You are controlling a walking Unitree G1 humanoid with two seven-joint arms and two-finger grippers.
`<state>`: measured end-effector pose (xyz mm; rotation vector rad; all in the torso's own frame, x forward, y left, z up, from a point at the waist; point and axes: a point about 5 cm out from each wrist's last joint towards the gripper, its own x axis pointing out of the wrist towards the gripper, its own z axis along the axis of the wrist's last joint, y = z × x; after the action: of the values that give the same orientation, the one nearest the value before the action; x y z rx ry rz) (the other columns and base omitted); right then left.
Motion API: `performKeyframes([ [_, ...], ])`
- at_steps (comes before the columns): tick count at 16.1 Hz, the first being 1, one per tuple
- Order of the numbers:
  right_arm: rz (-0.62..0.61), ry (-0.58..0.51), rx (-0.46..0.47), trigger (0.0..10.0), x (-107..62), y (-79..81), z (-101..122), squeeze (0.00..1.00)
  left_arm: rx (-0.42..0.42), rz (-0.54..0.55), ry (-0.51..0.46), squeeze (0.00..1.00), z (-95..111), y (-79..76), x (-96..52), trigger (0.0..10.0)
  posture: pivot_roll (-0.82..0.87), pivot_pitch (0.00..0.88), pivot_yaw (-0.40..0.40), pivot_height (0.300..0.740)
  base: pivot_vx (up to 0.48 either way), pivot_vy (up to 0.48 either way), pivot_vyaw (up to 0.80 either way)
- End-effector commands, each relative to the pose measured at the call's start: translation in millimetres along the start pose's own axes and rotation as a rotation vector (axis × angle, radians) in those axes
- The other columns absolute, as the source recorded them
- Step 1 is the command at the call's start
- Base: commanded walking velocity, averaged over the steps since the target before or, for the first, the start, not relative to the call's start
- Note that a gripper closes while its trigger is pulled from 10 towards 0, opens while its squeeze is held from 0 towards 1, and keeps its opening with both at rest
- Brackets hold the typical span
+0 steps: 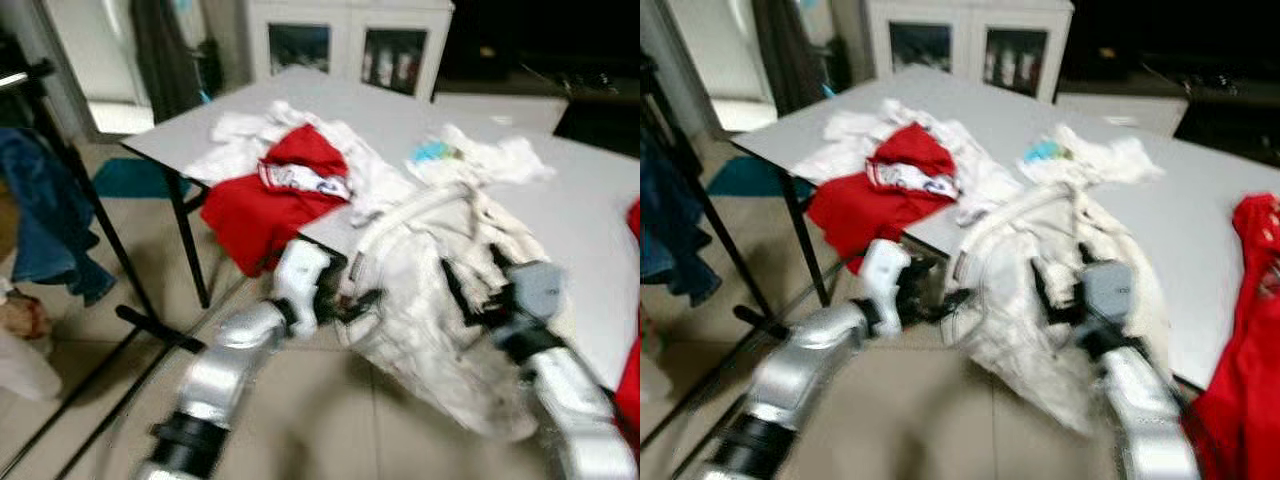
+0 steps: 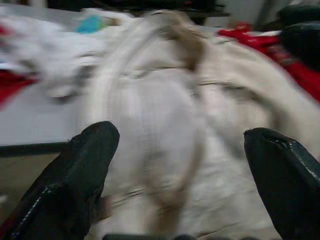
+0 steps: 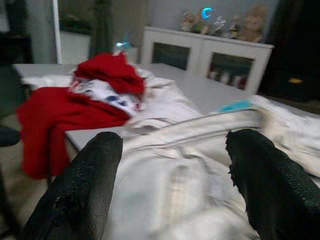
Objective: Hang hanger
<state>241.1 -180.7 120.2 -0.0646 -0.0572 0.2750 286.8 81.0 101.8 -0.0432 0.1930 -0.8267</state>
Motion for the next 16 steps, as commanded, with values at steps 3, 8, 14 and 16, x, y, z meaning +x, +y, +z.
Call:
performKeyframes([
  [3, -0.027, 0.004, -0.020, 10.0, -3.0, -8.8, 1, 0.00, 0.008, -0.020, -0.011, 0.00, 3, -5.6, 6.1, 10.0, -0.05, 0.000, -0.020, 0.740, 0.419, 0.000, 0.00],
  [8, -0.036, 0.003, -0.029, 10.0, -0.2, -9.0, 0, 0.00, 0.012, -0.018, -0.010, 0.00, 3, -5.6, 6.5, 10.0, -0.05, 0.000, -0.022, 0.740, 0.419, 0.000, 0.00],
  [14, -0.184, -0.004, -0.130, 10.0, 3.5, -27.9, 6, 0.00, 0.000, -0.025, -0.032, 0.00, 4, -7.1, 5.6, 10.0, -0.04, 0.000, -0.025, 0.740, 0.111, 0.000, 0.00],
  [16, -0.270, -0.009, -0.186, 10.0, 4.8, -40.3, 12, 0.00, 0.001, -0.026, -0.030, 0.00, 4, -7.3, 5.2, 10.0, -0.04, 0.000, -0.026, 0.740, 0.000, 0.000, 0.00],
])
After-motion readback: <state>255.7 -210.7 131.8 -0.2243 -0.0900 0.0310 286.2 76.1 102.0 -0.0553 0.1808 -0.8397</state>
